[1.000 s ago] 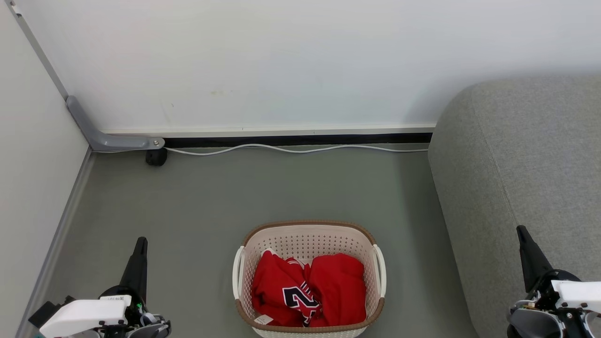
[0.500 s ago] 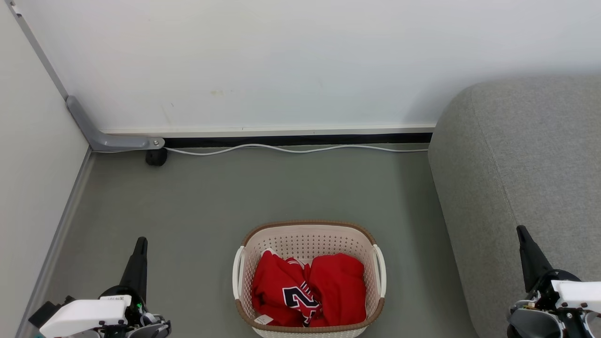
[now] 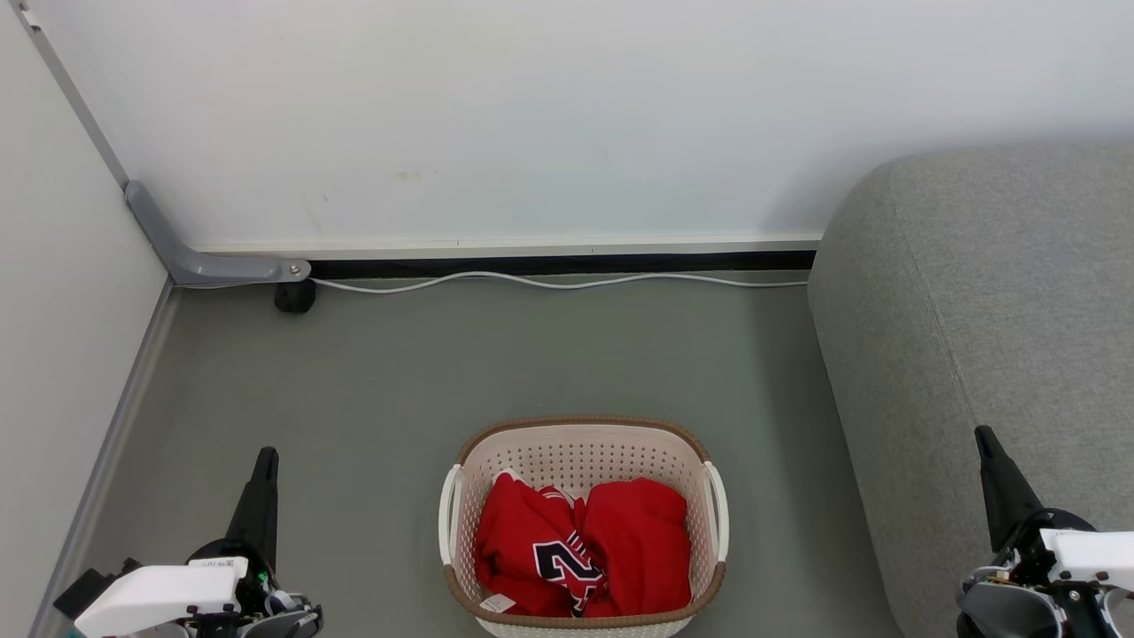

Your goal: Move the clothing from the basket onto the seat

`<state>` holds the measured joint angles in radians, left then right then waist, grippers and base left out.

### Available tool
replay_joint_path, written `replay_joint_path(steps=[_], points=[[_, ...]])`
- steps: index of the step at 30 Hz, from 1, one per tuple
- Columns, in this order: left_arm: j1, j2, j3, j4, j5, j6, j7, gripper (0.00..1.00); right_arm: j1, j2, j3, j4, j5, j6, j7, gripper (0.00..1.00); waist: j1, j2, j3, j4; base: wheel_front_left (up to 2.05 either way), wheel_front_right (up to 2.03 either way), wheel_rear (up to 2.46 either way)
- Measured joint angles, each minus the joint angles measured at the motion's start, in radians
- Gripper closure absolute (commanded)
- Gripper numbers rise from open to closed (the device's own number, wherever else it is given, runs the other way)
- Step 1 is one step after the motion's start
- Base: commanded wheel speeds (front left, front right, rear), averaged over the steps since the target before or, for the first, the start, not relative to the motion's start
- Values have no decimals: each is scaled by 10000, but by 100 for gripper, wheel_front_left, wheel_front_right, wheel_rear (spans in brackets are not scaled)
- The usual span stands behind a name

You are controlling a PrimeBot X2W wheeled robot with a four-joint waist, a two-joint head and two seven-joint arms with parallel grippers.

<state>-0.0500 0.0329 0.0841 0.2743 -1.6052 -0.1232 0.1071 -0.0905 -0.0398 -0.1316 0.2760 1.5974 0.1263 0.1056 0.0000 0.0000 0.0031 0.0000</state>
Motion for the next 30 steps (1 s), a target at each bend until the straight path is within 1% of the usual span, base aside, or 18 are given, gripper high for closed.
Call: replay_joint_path(steps=[30], points=[[0, 0, 0, 0, 2, 0, 0, 100, 0, 0, 0, 0, 0, 0, 0, 100, 0, 0, 0, 0, 0, 0, 0]])
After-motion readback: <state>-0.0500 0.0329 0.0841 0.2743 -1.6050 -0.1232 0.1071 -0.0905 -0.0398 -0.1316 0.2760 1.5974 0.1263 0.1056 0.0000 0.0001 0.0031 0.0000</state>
